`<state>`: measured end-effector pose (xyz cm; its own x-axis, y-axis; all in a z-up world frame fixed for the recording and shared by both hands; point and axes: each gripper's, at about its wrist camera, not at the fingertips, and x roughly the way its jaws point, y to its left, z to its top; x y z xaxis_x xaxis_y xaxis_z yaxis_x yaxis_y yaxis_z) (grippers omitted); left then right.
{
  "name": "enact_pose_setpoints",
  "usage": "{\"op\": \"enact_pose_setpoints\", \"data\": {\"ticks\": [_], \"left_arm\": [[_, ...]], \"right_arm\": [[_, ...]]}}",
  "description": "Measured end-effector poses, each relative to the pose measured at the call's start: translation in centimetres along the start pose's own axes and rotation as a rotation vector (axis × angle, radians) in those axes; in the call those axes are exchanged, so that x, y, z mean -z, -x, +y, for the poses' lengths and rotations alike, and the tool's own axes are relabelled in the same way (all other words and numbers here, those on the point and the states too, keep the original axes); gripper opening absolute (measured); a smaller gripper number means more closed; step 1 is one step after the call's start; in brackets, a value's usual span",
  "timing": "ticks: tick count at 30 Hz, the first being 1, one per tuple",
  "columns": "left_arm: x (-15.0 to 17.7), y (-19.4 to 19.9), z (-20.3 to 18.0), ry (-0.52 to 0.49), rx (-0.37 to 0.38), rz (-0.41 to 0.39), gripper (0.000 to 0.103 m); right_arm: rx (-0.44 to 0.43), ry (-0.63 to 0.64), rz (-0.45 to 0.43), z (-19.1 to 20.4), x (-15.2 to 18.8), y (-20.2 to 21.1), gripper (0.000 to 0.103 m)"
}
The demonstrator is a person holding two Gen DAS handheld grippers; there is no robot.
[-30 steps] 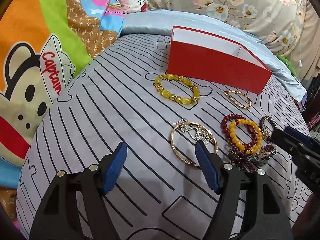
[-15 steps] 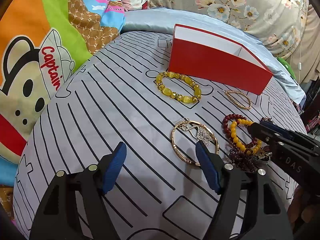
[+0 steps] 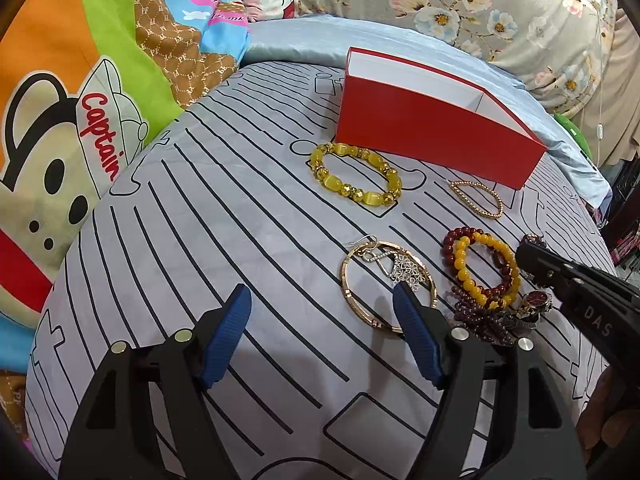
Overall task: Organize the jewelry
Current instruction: 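Close the right tool on the orange-yellow bead bracelet and lift it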
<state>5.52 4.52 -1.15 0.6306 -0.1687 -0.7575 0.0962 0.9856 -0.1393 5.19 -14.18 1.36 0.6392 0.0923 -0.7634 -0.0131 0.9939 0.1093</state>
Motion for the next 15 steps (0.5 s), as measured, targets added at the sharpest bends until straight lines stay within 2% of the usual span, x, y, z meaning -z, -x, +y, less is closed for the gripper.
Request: {"op": "enact_pose_setpoints", "data": {"ticks": [6, 9, 12, 14, 15], "left_arm": [[0.0, -0.1, -0.1, -0.003, -0.003, 0.001, 0.071], [0.0, -0.1, -0.1, -0.003, -0.004, 0.001, 0.071], [0.0, -0.1, -0.2, -0.007, -0.010, 0.001, 0.071], [0.0, -0.1, -0.2, -0.004, -0.009, 0.001, 0.071], [0.0, -0.1, -0.2, -0.002, -0.009, 0.001, 0.071]], "right_arm": [[-0.013, -0.027, -0.045, -0.5, -0.3, 2.0, 0.000], [-0.010, -0.020, -0.039, -0.8, -0.2, 2.1, 0.000], [-0.005, -0.003, -0.009, -0.9, -0.1, 1.4, 0.017], [-0.002, 0.010, -0.009, -0.8, -0.1, 1.2, 0.036], [-0.003, 0.014, -0.008, -0.7, 0.0, 1.0, 0.038]]}}
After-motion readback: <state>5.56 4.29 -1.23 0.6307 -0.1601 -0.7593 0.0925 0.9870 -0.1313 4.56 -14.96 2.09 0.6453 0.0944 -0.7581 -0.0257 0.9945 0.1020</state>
